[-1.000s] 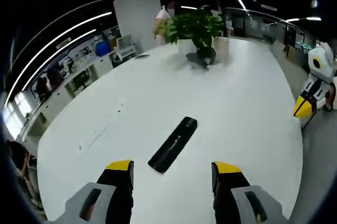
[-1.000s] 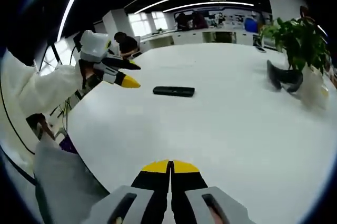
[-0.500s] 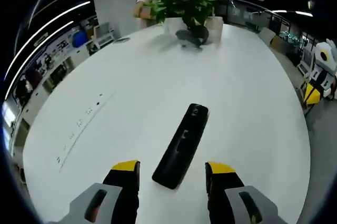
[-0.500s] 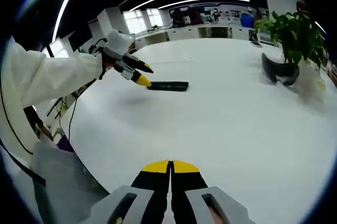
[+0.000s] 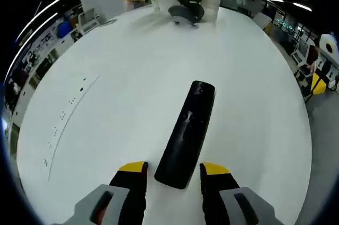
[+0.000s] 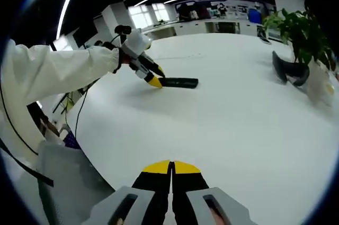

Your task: Press the specified remote control buttons in sequence, fully releasing each button before pressing the next.

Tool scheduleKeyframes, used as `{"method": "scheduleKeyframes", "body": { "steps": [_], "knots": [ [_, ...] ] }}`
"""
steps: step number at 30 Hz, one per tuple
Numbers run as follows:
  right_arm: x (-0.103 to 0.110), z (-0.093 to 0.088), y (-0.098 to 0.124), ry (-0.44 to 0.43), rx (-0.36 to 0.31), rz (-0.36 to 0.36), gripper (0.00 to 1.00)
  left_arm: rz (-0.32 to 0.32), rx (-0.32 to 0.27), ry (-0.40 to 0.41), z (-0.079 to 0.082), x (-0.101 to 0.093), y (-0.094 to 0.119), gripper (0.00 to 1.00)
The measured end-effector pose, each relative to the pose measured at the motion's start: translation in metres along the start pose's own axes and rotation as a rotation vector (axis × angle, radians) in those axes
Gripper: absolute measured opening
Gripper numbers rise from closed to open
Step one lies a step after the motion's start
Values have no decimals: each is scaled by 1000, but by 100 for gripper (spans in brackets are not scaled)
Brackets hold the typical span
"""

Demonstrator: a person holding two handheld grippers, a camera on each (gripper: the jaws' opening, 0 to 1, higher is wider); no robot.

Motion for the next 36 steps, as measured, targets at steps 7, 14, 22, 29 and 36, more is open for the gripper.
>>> {"method": "scheduleKeyframes", "body": {
  "steps": [7,14,22,29,36],
  "knots": [
    [17,13,-2,59,-5,37,0,8,41,-109,2,-13,1,25],
    [29,17,8,118,-21,24,0,-2,55,-83,-3,-22,4,24],
    [42,7,15,112,-45,5,0,-13,111,-123,-9,-43,7,24],
    [66,12,17,153,-66,26,0,-17,162,-154,-15,-69,9,24],
    [84,13,26,176,-112,18,0,-16,181,-161,-23,-94,13,24]
  ]
}}
Point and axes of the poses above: the point that each gripper's makers call its tool centre point, and the gripper's own axes: y roughly backward along the fingers, x roughly to its left, z roughly out of its top, the point moved 10 cm from there along y, roughly backward along the fingers, and after that the axes turned 4 degrees about x, right-handed, at the moved point
